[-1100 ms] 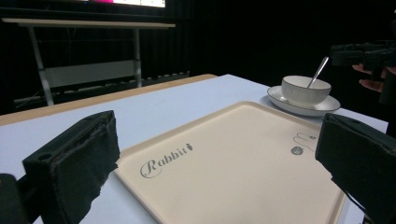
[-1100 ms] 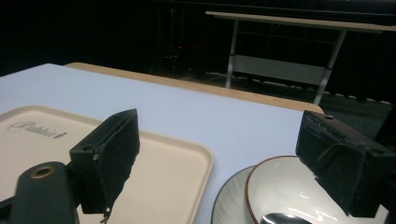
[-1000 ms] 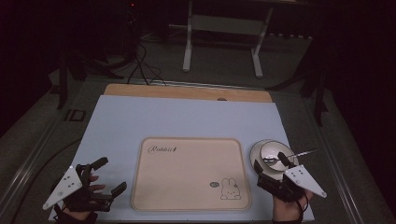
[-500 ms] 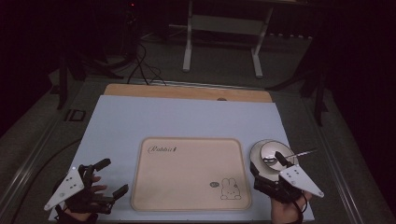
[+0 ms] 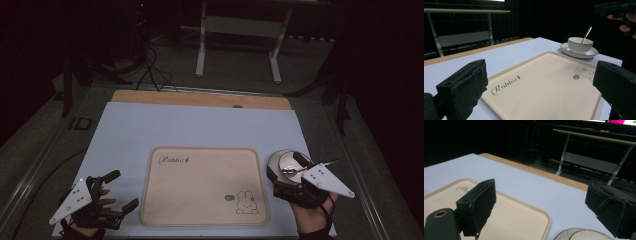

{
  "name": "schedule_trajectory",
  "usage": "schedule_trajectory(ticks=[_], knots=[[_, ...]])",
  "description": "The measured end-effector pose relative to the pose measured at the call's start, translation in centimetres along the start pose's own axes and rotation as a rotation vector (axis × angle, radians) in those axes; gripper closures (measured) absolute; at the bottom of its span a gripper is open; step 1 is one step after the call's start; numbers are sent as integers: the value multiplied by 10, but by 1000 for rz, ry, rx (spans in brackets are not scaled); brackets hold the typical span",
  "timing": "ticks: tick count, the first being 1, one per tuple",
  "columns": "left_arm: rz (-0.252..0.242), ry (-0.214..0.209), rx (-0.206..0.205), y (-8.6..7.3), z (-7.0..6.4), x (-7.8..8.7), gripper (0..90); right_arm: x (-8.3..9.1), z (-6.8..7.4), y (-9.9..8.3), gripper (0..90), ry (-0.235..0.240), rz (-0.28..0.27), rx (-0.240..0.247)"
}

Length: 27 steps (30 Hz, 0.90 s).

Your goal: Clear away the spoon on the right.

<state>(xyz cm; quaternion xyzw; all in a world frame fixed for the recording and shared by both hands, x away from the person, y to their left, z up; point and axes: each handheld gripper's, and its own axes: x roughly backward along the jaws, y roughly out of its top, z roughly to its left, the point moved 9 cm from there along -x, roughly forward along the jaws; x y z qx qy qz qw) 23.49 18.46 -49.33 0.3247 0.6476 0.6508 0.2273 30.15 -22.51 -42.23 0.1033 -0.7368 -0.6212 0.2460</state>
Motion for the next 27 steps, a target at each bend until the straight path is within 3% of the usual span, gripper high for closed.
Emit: schedule_trajectory(ticks=[4,14,24,27], knots=[[-6,0,3,1,0,0,0,-1,-7,10,94,11,-7,0],[-6,-4,5,0,0,0,0,0,-29,27,94,-24,-27,-16],[0,-14,4,0,-1,-1,0,9,-65,37,94,-35,-40,-70],[-1,-17,4,0,-2,-1,0,12,-81,37,94,-63,-41,-76]])
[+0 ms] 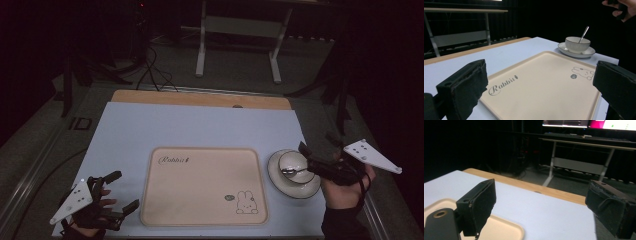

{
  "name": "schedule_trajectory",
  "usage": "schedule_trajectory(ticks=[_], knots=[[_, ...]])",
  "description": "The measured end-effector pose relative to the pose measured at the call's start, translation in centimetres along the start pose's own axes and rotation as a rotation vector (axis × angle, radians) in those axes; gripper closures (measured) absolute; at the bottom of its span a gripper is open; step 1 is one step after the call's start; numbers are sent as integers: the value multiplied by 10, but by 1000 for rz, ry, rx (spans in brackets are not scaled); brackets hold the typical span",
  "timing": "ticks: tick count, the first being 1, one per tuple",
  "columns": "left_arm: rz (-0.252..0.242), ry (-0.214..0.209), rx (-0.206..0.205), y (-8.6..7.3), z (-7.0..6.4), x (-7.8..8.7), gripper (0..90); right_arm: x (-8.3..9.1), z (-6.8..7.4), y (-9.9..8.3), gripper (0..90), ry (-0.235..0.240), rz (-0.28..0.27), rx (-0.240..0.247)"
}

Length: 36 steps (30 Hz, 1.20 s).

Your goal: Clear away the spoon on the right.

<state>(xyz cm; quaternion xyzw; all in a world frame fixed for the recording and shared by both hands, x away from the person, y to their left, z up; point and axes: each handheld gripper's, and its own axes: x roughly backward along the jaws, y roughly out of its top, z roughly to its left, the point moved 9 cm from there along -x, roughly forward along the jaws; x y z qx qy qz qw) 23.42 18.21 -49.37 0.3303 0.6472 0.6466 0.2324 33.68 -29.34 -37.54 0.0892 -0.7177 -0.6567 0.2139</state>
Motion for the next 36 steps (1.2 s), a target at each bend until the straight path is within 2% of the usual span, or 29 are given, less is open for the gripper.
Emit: schedule_trajectory(ticks=[6,7,13,17,18,19,21,25,30,36], knots=[[2,-3,-2,0,0,0,0,2,-17,-4,99,-20,11,-21],[4,-6,-1,0,-1,0,0,3,-24,-8,112,-31,22,-29],[5,-9,-2,-1,-1,-1,0,8,-43,-16,114,-71,29,-34],[4,-10,-1,-1,-1,0,0,13,-57,-23,126,-112,54,-48],[5,-10,-2,-1,-1,-1,0,13,-57,-23,126,-112,54,-48],[6,-11,-3,-1,-1,-1,0,15,-64,-30,128,-123,66,-62],[7,-12,-3,-1,-2,-1,0,16,-66,-32,133,-126,72,-71],[8,-14,-2,-1,-2,-1,0,19,-82,-50,146,-151,97,-109],[9,-15,-2,-1,-2,-1,0,20,-91,-69,164,-173,127,-127],[13,-15,-5,-2,-2,-2,0,18,-101,-89,181,-192,160,-177]])
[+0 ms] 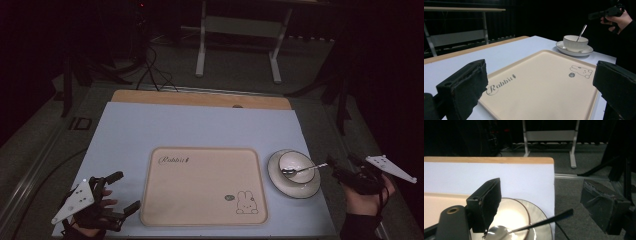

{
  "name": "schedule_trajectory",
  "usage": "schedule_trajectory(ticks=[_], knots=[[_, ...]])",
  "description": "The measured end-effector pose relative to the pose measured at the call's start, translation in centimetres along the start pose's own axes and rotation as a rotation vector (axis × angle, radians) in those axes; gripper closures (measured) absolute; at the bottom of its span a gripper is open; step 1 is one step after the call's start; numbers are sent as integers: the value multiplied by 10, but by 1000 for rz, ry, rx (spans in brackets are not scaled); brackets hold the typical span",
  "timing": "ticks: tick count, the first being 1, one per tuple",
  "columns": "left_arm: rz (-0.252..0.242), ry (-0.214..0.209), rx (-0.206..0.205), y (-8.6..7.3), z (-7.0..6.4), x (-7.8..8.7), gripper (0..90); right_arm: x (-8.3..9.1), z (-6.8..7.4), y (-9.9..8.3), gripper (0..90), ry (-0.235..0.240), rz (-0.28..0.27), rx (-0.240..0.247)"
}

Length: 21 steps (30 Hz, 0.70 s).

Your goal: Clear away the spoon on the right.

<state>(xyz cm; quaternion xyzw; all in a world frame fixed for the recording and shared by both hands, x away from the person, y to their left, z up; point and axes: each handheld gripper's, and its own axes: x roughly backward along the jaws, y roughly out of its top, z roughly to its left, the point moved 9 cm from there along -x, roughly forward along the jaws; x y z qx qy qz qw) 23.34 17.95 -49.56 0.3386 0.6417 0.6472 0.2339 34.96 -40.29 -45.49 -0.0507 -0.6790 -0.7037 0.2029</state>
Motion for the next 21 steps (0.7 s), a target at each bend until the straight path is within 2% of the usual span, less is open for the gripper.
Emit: schedule_trajectory(ticks=[5,10,15,16,21], knots=[[0,-2,1,0,0,0,0,-5,-9,-12,212,-28,22,-35],[0,-3,1,0,0,0,0,-9,-16,-22,226,-36,38,-69],[0,-4,1,0,0,0,0,-13,-18,-30,226,-28,59,-99],[0,-5,2,0,-1,0,0,-15,-18,-33,231,-14,64,-117],[-1,-7,1,0,-1,0,0,-18,-18,-37,273,-2,72,-142]])
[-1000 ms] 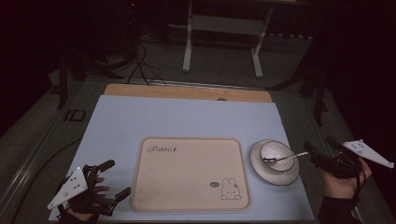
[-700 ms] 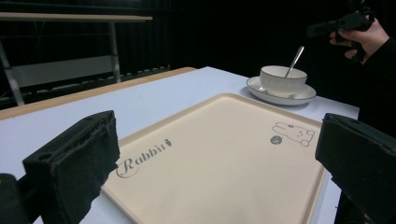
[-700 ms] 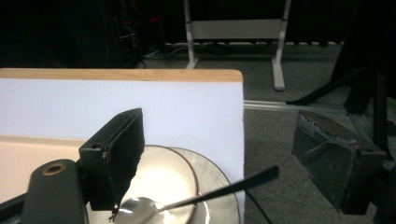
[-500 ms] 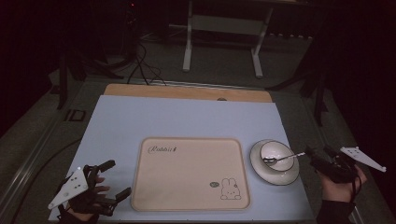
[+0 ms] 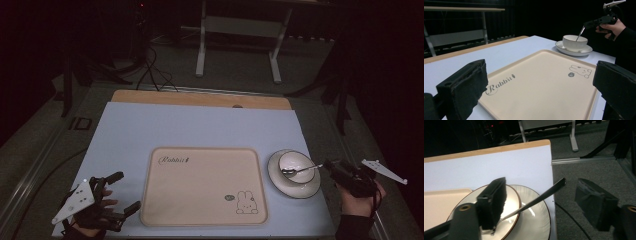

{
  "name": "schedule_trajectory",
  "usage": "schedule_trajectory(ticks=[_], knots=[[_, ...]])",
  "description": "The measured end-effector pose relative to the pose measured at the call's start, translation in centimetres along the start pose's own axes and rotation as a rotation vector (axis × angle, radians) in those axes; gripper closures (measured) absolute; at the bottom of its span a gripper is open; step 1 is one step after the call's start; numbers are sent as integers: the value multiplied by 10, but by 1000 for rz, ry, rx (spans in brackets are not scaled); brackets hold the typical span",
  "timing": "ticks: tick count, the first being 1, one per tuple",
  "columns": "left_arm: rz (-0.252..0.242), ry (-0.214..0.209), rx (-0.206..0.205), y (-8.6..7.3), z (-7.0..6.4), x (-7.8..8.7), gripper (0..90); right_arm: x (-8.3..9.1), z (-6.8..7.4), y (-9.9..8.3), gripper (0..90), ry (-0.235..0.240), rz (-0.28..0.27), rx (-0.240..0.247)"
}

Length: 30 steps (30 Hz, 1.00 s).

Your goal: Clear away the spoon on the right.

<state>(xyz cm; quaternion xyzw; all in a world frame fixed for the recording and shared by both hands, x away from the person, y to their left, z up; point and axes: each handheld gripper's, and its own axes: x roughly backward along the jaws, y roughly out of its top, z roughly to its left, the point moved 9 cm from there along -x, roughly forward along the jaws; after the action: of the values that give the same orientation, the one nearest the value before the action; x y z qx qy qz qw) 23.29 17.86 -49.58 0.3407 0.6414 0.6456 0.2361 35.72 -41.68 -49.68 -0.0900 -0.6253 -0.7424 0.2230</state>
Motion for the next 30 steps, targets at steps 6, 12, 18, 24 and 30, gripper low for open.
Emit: schedule_trajectory(ticks=[6,12,18,24,30], knots=[[-1,-1,0,0,0,0,0,-6,-1,-3,374,20,14,-24],[0,-4,-1,0,0,0,0,-12,-5,-3,593,47,20,-63],[2,-4,-1,0,0,-1,0,-11,-5,-2,749,83,16,-83],[4,-5,-1,-1,-1,-1,0,-8,-3,3,824,124,6,-95],[4,-6,0,-1,-1,-1,0,-6,6,9,854,163,-1,-83]])
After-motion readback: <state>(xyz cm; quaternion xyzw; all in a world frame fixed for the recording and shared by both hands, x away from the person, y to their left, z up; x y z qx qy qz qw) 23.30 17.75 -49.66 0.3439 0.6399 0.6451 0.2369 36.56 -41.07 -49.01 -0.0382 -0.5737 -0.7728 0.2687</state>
